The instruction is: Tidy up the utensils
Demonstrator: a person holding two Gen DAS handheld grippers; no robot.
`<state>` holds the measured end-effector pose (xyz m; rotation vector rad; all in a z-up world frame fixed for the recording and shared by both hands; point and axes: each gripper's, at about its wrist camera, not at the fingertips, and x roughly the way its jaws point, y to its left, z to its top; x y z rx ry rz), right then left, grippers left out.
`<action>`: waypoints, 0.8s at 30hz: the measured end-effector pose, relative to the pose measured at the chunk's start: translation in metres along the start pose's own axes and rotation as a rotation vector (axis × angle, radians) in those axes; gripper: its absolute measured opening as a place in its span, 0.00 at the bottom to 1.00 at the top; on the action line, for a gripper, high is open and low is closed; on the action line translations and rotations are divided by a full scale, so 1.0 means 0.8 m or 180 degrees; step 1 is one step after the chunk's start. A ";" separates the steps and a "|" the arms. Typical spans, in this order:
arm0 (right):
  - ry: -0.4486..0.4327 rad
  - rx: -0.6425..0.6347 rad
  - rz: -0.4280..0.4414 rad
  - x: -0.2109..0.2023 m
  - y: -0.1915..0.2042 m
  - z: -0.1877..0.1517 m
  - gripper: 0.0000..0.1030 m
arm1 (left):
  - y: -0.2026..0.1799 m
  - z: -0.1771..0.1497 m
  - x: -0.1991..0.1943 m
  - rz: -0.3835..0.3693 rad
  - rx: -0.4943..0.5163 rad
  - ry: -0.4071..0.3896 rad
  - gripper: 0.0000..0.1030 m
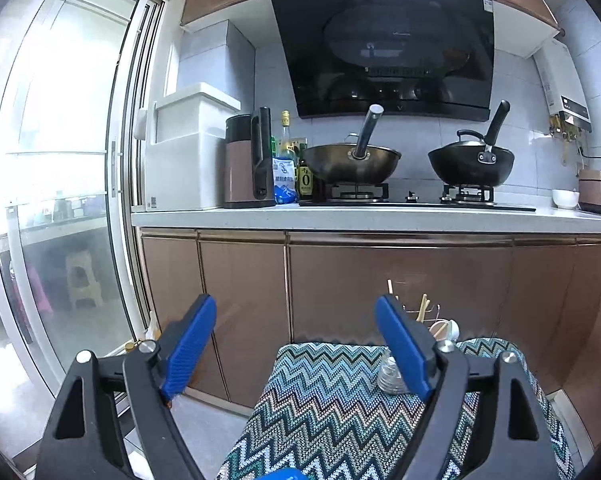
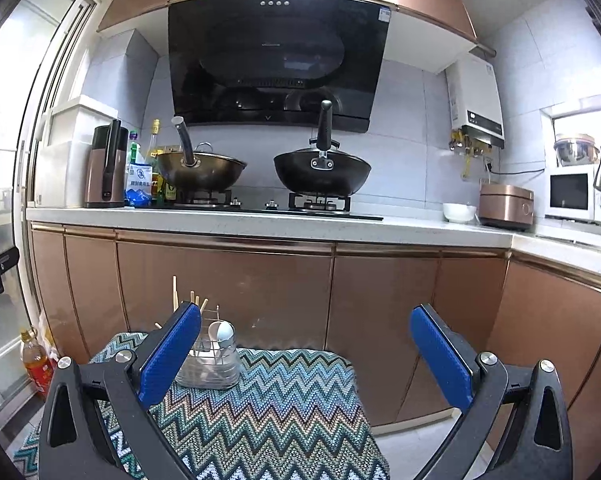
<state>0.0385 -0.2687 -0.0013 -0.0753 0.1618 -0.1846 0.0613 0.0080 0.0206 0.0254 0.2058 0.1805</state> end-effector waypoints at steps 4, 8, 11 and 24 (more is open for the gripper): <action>-0.0023 -0.0011 0.0002 -0.002 0.003 0.002 1.00 | 0.003 0.003 -0.005 0.0041 -0.0022 -0.0038 0.79; -0.0067 -0.0021 -0.0012 -0.009 0.003 0.004 1.00 | 0.004 0.007 -0.010 0.0081 -0.0049 -0.0094 0.79; -0.0097 -0.0005 -0.0018 -0.014 0.001 0.007 1.00 | 0.004 0.009 -0.014 0.0091 -0.0060 -0.0127 0.79; -0.0166 -0.0003 -0.0007 -0.021 0.000 0.011 1.00 | 0.005 0.010 -0.023 0.0048 -0.0060 -0.0168 0.79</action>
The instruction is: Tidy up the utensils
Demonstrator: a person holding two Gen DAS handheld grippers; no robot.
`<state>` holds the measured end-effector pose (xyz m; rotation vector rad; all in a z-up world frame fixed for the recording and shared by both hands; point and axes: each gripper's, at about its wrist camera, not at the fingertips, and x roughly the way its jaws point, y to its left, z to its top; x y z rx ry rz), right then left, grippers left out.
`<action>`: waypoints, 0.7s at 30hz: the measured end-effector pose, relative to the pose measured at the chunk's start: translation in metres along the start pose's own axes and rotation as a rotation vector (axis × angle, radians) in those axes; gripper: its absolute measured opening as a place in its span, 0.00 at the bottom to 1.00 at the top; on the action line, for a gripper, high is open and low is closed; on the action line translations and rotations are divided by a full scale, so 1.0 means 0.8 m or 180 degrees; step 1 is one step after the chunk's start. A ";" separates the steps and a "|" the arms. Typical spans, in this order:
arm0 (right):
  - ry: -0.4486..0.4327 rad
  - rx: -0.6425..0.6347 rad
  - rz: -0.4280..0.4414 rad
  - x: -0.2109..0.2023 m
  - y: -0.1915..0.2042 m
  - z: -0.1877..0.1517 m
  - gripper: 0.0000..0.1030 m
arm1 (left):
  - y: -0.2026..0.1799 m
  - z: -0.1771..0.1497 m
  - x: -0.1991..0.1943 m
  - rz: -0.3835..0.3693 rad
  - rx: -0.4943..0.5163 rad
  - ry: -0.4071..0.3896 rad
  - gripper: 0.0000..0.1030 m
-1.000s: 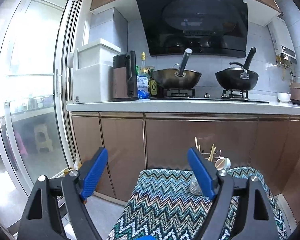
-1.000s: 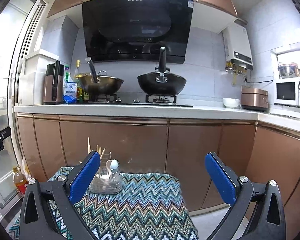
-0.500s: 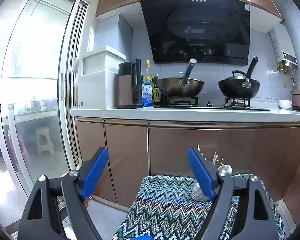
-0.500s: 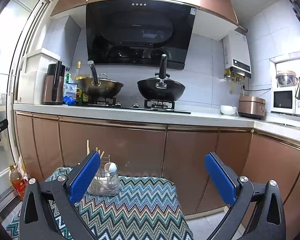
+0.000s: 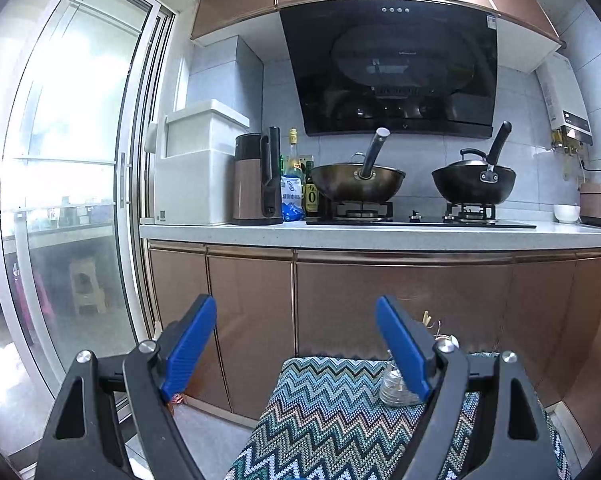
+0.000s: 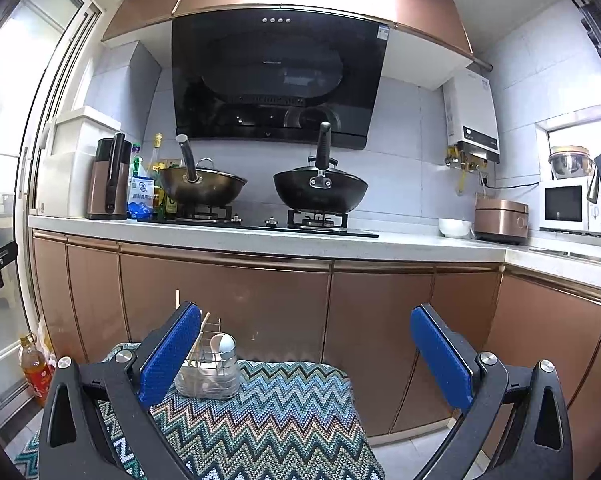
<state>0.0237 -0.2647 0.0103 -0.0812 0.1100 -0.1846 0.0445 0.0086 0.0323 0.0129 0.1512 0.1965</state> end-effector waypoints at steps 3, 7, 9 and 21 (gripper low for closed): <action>0.0003 -0.0006 0.0014 0.000 0.002 -0.001 1.00 | 0.000 0.001 0.001 -0.0006 0.0010 0.0011 0.79; 0.0008 -0.0013 0.0018 -0.001 0.002 -0.001 1.00 | -0.002 0.001 0.000 -0.0010 0.0025 0.0019 0.79; 0.0015 -0.0013 0.0020 0.000 0.001 -0.001 1.00 | -0.004 0.001 0.000 -0.0010 0.0031 0.0021 0.79; 0.0035 -0.0029 0.0026 -0.001 0.006 -0.002 1.00 | -0.003 0.001 -0.001 -0.0003 0.0022 0.0019 0.79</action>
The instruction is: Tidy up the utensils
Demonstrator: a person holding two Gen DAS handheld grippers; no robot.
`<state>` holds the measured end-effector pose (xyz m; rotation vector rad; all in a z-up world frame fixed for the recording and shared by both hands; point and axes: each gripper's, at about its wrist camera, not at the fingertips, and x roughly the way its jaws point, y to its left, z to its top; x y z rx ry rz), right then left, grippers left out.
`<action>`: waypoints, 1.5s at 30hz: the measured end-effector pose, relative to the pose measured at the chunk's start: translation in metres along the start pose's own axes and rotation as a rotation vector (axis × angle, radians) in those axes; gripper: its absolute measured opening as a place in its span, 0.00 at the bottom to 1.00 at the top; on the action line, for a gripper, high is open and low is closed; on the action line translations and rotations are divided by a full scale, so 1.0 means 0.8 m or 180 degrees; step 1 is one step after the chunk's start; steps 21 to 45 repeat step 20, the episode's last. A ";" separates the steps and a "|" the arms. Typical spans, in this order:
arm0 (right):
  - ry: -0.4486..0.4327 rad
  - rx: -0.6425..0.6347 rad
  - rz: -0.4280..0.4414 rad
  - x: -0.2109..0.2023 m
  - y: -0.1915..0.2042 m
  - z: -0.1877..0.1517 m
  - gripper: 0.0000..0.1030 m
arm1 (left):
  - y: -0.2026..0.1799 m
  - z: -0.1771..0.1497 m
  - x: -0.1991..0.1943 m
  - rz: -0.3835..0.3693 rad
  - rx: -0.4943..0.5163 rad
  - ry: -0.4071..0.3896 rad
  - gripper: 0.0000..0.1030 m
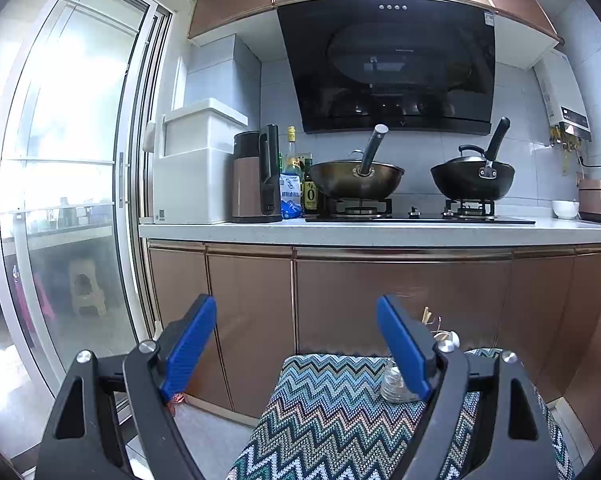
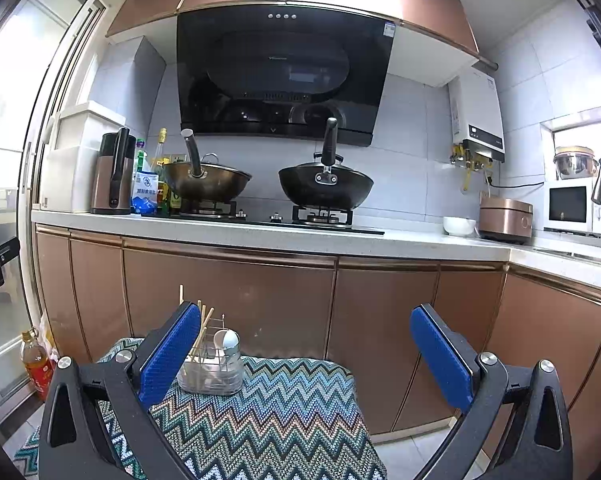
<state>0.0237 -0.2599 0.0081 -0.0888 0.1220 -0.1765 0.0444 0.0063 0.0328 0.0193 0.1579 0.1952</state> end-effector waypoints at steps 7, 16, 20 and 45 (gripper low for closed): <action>0.0008 -0.0034 0.0021 0.001 0.005 -0.001 1.00 | 0.005 0.000 0.001 -0.0003 -0.0028 0.0008 0.79; 0.0012 -0.0029 0.0016 0.000 0.004 -0.003 1.00 | 0.008 0.001 0.001 -0.0030 -0.0040 0.0030 0.79; 0.0013 -0.0029 0.0016 0.000 0.004 -0.003 1.00 | 0.008 0.002 0.001 -0.0035 -0.0041 0.0029 0.79; 0.0013 -0.0029 0.0016 0.000 0.004 -0.003 1.00 | 0.008 0.002 0.001 -0.0035 -0.0041 0.0029 0.79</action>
